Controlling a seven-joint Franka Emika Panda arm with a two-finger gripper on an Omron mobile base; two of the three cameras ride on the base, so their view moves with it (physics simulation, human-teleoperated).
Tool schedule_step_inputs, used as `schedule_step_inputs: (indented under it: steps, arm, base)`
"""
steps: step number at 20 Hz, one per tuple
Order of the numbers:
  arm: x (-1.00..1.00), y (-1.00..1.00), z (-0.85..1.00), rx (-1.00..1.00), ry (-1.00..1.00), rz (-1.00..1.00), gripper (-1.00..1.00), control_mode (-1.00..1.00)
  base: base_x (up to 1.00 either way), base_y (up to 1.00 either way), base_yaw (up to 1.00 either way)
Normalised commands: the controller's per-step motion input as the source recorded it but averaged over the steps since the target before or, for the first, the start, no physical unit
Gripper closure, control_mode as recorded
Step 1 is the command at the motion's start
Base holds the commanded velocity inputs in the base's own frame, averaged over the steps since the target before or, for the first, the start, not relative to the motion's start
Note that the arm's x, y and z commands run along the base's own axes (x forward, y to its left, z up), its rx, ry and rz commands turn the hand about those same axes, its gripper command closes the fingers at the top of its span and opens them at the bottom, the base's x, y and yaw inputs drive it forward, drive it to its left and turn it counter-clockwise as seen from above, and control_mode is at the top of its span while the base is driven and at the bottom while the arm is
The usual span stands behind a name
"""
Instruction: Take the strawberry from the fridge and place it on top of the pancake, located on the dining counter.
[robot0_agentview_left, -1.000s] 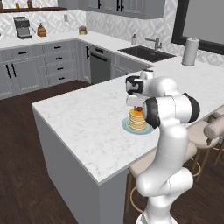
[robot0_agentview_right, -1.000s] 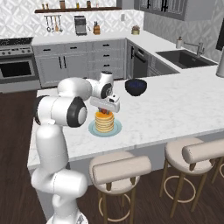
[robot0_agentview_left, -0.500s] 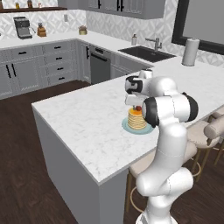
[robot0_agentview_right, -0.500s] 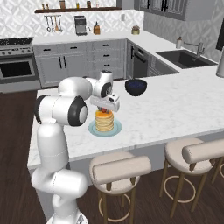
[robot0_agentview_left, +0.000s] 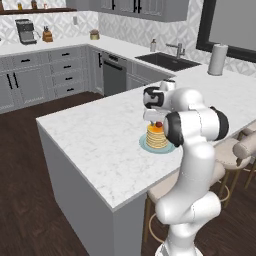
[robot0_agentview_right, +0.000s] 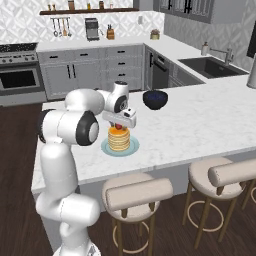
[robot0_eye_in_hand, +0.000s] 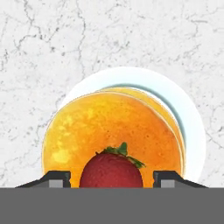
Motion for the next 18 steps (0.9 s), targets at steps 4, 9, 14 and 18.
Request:
schedule_step_inputs:
  steps: [4, 9, 14, 18]
  arm:
    - [-0.25, 0.0, 0.09, 0.0, -0.15, 0.0, -1.0, -1.0]
    - [-0.48, 0.01, 0.28, 0.0, -0.21, 0.0, -1.0, -1.0]
    - [-0.71, 0.07, 0.34, 0.0, -0.19, 0.0, -1.0, -1.0]
    - [-0.83, 0.06, 0.34, 0.0, -0.11, 0.0, -1.0, -1.0]
  base:
    - [0.0, 0.0, 0.0]
    - [0.0, 0.0, 0.0]
    - [0.0, 0.0, 0.0]
    - [0.0, 0.0, 0.0]
